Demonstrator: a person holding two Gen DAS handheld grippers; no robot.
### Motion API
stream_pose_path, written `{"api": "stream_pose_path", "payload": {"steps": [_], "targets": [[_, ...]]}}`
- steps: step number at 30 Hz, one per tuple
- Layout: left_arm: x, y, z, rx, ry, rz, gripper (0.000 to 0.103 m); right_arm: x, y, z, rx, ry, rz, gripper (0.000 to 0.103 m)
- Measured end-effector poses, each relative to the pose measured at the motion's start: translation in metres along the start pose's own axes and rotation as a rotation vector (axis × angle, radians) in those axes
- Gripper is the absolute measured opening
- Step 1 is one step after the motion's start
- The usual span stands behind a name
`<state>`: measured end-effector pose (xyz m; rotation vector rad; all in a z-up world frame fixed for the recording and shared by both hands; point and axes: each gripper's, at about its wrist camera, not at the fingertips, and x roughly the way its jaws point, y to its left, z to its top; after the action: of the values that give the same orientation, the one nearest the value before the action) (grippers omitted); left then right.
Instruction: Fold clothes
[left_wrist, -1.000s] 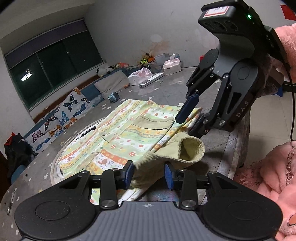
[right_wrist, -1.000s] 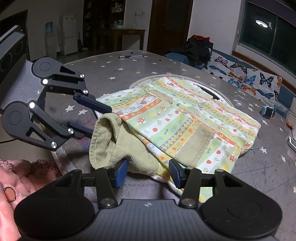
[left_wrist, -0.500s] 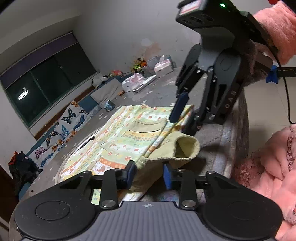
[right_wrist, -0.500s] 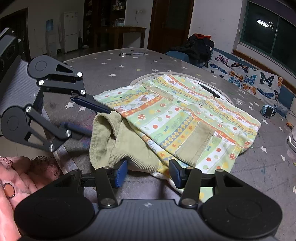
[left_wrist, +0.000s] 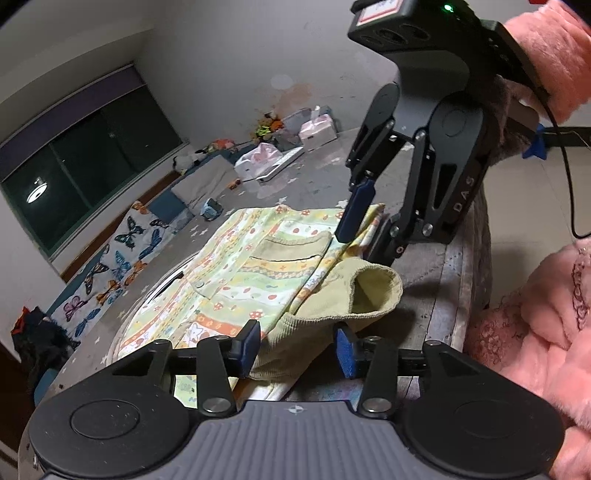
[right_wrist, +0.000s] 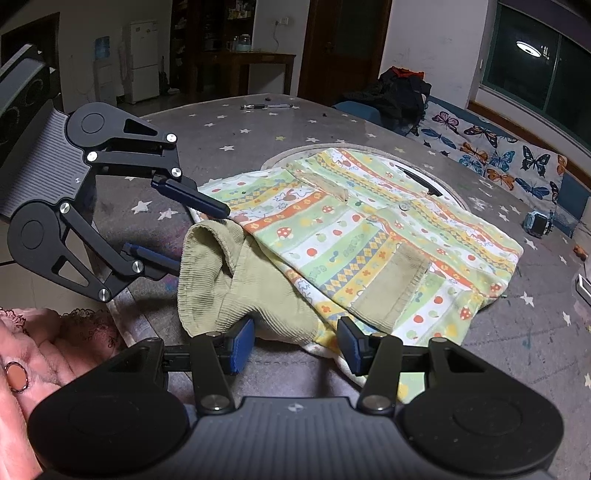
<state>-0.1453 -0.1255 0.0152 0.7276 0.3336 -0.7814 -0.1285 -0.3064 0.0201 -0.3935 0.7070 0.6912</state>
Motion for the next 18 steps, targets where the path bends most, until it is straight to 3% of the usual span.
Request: {"api": "stream_pose_path", "payload": {"steps": [2,4,7,18], "targets": [[0.001,0.000,0.000,0.012,0.006,-0.010,0.037,0.000,0.000,0.000,0.001,-0.002,-0.001,0.050],[0.003,0.001,-0.001,0.011,0.015,-0.018,0.021,-0.001,0.000,0.001,0.001,-0.004,-0.003,0.050],[0.002,0.007,-0.002,-0.031,0.016,-0.020,0.011,-0.001,0.000,0.001,-0.001,-0.001,-0.004,0.050],[0.003,0.045,0.005,-0.300,0.023,-0.023,0.006,0.000,0.000,-0.001,-0.019,-0.001,-0.013,0.053]]}}
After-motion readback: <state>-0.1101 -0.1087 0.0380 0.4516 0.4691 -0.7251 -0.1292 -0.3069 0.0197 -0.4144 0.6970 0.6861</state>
